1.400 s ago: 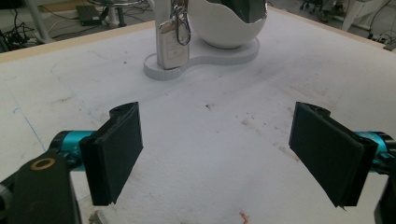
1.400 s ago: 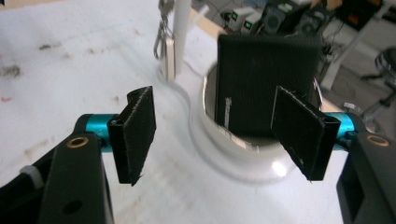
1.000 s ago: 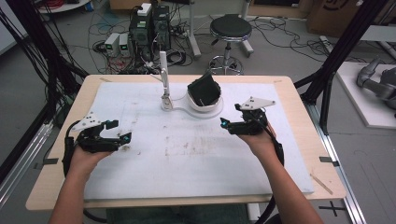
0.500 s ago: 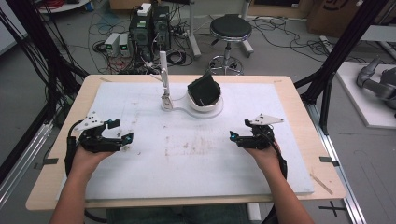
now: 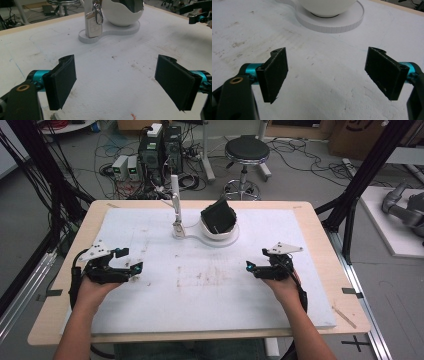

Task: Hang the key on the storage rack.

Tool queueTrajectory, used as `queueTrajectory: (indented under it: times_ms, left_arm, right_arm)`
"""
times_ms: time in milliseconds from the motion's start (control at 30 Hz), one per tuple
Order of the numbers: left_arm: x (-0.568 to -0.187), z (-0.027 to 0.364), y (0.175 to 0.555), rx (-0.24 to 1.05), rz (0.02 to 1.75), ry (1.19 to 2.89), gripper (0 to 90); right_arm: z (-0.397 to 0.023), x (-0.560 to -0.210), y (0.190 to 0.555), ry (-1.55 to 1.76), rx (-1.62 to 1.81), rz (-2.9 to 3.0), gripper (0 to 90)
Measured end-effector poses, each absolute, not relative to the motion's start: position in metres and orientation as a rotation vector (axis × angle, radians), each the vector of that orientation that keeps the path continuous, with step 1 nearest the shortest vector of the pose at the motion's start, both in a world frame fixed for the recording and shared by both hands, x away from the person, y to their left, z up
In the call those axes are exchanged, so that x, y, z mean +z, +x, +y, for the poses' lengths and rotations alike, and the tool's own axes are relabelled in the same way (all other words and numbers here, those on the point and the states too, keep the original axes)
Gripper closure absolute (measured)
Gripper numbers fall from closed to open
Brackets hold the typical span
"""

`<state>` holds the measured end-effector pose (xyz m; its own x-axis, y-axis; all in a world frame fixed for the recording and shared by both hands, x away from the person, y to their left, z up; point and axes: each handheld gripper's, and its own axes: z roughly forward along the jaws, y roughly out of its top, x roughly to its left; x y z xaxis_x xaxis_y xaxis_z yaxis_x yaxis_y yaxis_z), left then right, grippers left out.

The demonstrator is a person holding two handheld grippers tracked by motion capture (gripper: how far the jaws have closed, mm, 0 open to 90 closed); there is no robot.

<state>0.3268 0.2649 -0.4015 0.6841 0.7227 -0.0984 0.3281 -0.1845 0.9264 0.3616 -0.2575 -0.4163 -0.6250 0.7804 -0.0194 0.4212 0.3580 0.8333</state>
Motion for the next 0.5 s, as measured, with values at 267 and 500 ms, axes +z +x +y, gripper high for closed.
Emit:
queueTrajectory:
  times_ms: [267,500]
  left_arm:
    - [-0.4021,0.263,0.3269,0.439,0.839,1.788,17.4]
    - [-0.4021,0.2637,0.327,0.441,0.836,1.789,17.4]
  right_arm:
    - [-0.2584,-0.4169,0.3618,1.054,1.164,2.215,19.0]
    - [-0.2599,-0.4166,0.3617,1.063,1.165,2.209,19.0]
